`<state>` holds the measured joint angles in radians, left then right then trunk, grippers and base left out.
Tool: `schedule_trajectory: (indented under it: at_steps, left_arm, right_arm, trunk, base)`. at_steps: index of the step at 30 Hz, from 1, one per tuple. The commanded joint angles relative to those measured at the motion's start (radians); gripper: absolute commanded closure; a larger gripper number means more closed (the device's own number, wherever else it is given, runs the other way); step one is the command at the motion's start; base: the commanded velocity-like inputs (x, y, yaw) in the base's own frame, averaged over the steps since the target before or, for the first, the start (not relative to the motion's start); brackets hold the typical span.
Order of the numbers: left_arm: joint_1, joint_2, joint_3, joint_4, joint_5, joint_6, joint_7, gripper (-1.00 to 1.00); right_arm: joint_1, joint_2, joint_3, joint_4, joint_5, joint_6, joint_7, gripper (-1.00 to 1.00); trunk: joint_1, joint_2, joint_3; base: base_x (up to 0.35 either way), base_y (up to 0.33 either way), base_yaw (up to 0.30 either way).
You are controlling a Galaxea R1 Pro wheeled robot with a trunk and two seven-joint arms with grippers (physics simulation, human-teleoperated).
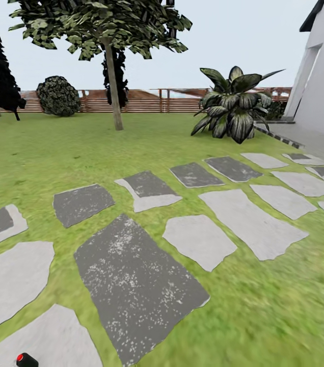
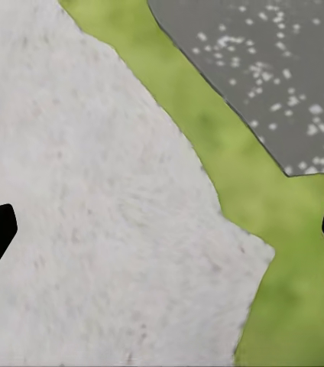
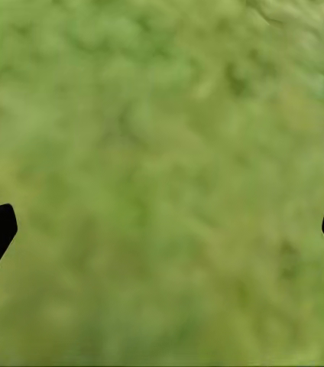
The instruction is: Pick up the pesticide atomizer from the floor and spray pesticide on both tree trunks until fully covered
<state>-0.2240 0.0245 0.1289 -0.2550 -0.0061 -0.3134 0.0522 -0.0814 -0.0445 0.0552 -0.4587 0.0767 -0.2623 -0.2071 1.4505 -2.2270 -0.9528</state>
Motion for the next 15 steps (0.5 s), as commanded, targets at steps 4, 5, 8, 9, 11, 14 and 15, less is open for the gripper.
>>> schedule_trajectory:
  at_steps: [4, 5, 8, 9, 11, 14, 15]
  left_arm:
    - [0.000, 0.000, 0.001, 0.000, 0.002, 0.000, 0.000, -1.00]
    - [0.000, 0.000, 0.001, 0.000, 0.003, 0.000, 0.000, -1.00]
    - [0.000, 0.000, 0.001, 0.000, 0.004, 0.000, 0.000, -1.00]
    - [0.000, 0.000, 0.001, 0.000, 0.005, 0.000, 0.000, -1.00]
    - [0.000, 0.000, 0.001, 0.000, 0.007, 0.000, 0.000, -1.00]
    - [0.000, 0.000, 0.002, 0.000, 0.009, -0.001, 0.000, -1.00]
    - [0.000, 0.001, 0.003, -0.001, 0.010, -0.001, 0.000, -1.00]
  right_arm:
    - [0.000, 0.000, 0.000, 0.000, 0.000, 0.000, 0.000, -1.00]
    - [0.000, 0.000, 0.000, 0.000, 0.000, 0.000, 0.000, -1.00]
    - [0.000, 0.000, 0.000, 0.000, 0.000, 0.000, 0.000, -1.00]
    - [0.000, 0.000, 0.000, 0.000, 0.000, 0.000, 0.000, -1.00]
    - [0.000, 0.000, 0.000, 0.000, 0.000, 0.000, 0.000, -1.00]
    - [0.000, 0.000, 0.000, 0.000, 0.000, 0.000, 0.000, -1.00]
    - [0.000, 0.000, 0.000, 0.000, 0.000, 0.000, 0.000, -1.00]
  trunk:
    - [0.000, 0.000, 0.000]
    - [0.000, 0.000, 0.000]
    - [0.000, 0.000, 0.000]
    - [0.000, 0.000, 0.000]
    - [0.000, 0.000, 0.000]
    - [0.000, 0.000, 0.000]
    - [0.000, 0.000, 0.000]
  base:
    - [0.227, -0.202, 0.277]
    - [0.227, -0.202, 0.277]
    - [0.224, -0.202, 0.277]
    - [0.223, -0.202, 0.277]
    - [0.222, -0.202, 0.277]
    - [0.222, -0.202, 0.277]
    - [0.221, -0.202, 0.277]
